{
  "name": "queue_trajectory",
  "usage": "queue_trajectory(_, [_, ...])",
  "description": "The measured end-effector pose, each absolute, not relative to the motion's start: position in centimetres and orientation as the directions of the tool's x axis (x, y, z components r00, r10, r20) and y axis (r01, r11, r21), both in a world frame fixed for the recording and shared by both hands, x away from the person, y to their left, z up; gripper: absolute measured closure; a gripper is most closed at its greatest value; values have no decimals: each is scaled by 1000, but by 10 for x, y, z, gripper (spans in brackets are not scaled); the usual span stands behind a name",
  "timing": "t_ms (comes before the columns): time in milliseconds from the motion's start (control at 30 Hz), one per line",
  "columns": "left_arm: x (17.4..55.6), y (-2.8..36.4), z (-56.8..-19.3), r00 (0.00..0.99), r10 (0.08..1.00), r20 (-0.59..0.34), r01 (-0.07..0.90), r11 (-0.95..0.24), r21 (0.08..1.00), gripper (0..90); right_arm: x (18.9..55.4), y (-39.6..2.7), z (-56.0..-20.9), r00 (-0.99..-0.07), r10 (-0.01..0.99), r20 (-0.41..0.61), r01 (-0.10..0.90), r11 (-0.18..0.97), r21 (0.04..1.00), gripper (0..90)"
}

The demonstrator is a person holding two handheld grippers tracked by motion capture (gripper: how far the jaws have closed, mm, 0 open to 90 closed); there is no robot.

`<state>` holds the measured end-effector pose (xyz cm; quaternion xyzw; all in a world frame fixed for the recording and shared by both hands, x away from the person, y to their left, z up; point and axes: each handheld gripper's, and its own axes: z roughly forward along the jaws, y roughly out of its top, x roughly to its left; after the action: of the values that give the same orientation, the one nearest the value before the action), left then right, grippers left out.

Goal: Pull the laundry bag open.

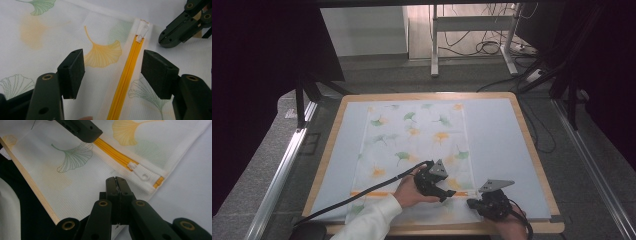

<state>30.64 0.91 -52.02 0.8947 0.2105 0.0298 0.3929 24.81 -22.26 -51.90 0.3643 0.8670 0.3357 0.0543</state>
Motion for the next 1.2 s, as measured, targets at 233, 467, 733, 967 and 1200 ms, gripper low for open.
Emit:
queue_trajectory(233, [307,0,-519,923,374,-89,325,-634,702,353,246,-222,-519,-724,674,143,595,507,624,895])
queue_trajectory(467, [313,-3,-521,910,401,-108,353,-608,711,364,239,-219,-519,-712,695,101,587,509,630,895])
queue_trajectory(733, [315,-18,-525,926,370,-70,315,-661,681,370,238,-218,-519,-715,693,90,580,517,630,895])
queue_trajectory(967, [316,-29,-523,928,366,-75,311,-646,697,371,239,-218,-519,-719,689,90,577,521,629,895])
queue_trajectory(1200, [322,-30,-525,923,369,-112,337,-629,701,371,239,-218,-519,-718,689,97,581,518,627,896])
